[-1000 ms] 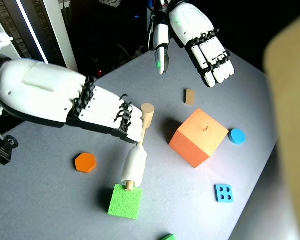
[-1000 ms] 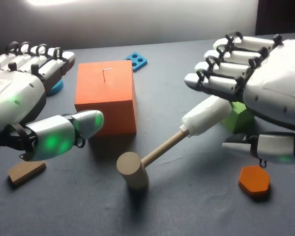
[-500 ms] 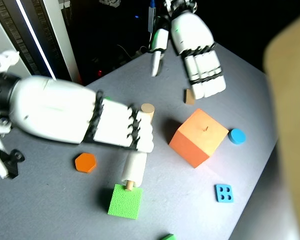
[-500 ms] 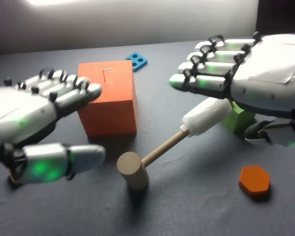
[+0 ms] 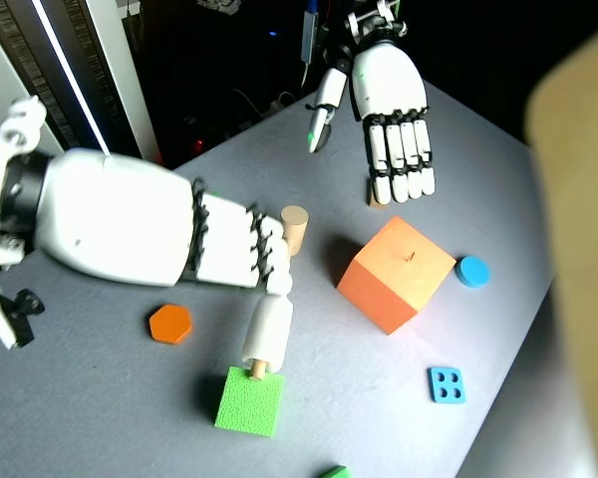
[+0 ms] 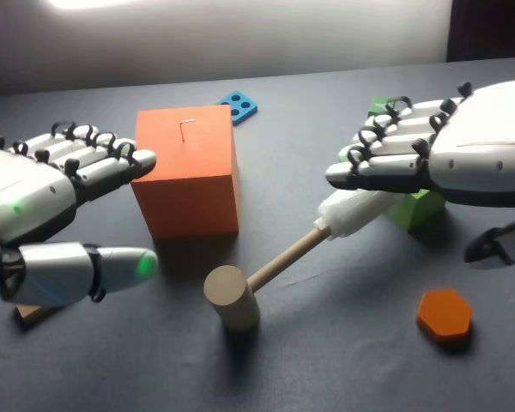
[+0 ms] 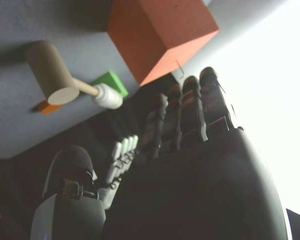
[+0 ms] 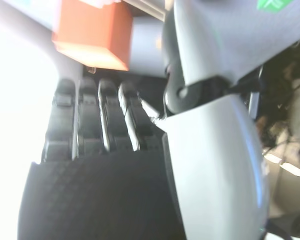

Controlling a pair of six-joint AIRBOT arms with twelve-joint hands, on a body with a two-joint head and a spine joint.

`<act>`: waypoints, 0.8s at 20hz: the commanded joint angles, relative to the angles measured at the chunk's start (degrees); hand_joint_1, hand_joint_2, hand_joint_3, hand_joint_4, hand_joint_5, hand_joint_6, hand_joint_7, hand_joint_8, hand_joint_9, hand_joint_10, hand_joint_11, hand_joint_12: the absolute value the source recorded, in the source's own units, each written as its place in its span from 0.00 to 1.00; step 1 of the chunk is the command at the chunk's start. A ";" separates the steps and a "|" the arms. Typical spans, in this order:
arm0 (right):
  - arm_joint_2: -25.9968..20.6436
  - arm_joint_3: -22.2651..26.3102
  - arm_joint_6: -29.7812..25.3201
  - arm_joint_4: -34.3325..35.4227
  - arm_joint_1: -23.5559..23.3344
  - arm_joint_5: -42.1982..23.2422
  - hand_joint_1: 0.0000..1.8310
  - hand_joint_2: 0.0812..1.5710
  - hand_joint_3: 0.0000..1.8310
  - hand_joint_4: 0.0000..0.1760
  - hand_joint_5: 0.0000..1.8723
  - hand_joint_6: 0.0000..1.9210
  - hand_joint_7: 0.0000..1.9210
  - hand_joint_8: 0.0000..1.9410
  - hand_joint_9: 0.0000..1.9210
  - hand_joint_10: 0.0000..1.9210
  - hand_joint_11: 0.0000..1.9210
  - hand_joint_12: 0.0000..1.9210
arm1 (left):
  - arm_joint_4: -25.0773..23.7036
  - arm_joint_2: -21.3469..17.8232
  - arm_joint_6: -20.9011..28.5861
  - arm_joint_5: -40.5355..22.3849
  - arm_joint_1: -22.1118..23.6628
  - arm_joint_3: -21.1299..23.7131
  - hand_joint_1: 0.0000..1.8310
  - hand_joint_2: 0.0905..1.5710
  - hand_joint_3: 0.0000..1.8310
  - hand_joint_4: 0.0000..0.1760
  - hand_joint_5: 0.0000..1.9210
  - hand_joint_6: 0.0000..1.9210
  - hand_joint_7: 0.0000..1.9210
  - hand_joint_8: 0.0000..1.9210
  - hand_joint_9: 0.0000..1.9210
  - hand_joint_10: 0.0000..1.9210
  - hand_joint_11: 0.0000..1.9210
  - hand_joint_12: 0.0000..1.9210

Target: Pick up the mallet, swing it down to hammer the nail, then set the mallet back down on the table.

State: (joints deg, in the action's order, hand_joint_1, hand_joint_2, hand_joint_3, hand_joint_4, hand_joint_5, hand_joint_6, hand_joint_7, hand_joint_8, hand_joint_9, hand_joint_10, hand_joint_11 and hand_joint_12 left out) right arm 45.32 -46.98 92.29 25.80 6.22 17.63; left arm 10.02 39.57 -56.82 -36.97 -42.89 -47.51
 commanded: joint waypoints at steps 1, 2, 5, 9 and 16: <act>-0.07 0.19 -2.51 -2.00 -0.77 -4.45 0.68 0.64 0.00 0.00 0.00 0.00 0.00 0.00 0.00 0.00 0.00 0.00 | -1.42 0.35 0.97 -7.07 0.82 -0.32 0.00 0.76 0.00 0.00 0.01 0.00 0.00 0.00 0.00 0.00 0.00 0.00; 0.09 0.36 -6.36 -5.88 -0.88 -4.48 0.68 0.65 0.00 0.00 0.00 0.00 0.00 0.00 0.00 0.00 0.00 0.00 | -2.07 0.83 1.54 -7.07 0.82 -0.73 0.00 0.76 0.00 0.00 0.01 0.00 0.00 0.00 0.00 0.00 0.00 0.00; 0.77 0.44 -8.78 -6.72 -1.17 -5.45 0.67 0.65 0.00 0.00 0.00 0.00 0.00 0.00 0.00 0.00 0.00 0.00 | -3.77 1.27 2.14 -6.94 0.51 -1.40 0.00 0.76 0.00 0.00 0.02 0.01 0.01 0.00 0.00 0.00 0.00 0.00; 1.20 0.47 -7.64 -7.78 -1.57 -6.56 0.67 0.64 0.00 0.00 0.00 0.00 0.00 0.00 0.00 0.00 0.00 0.00 | -3.87 2.19 2.91 -7.11 -1.48 -2.34 0.00 0.76 0.00 0.00 0.03 0.01 0.01 0.00 0.00 0.00 0.00 0.00; 3.90 -0.05 -51.10 -48.17 -3.09 0.75 0.67 0.65 0.00 0.00 0.00 0.00 0.00 0.00 0.00 0.00 0.00 0.00 | -3.75 4.31 3.14 -8.12 -1.81 -4.25 0.00 0.76 0.00 0.00 0.02 0.00 0.01 0.00 0.00 0.00 0.00 0.00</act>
State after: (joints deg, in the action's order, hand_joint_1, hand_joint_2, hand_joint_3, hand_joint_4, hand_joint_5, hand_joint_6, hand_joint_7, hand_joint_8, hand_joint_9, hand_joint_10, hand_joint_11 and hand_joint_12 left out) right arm 49.87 -46.96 41.15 -21.91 4.05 21.43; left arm 5.98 44.14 -53.87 -38.37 -45.17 -51.53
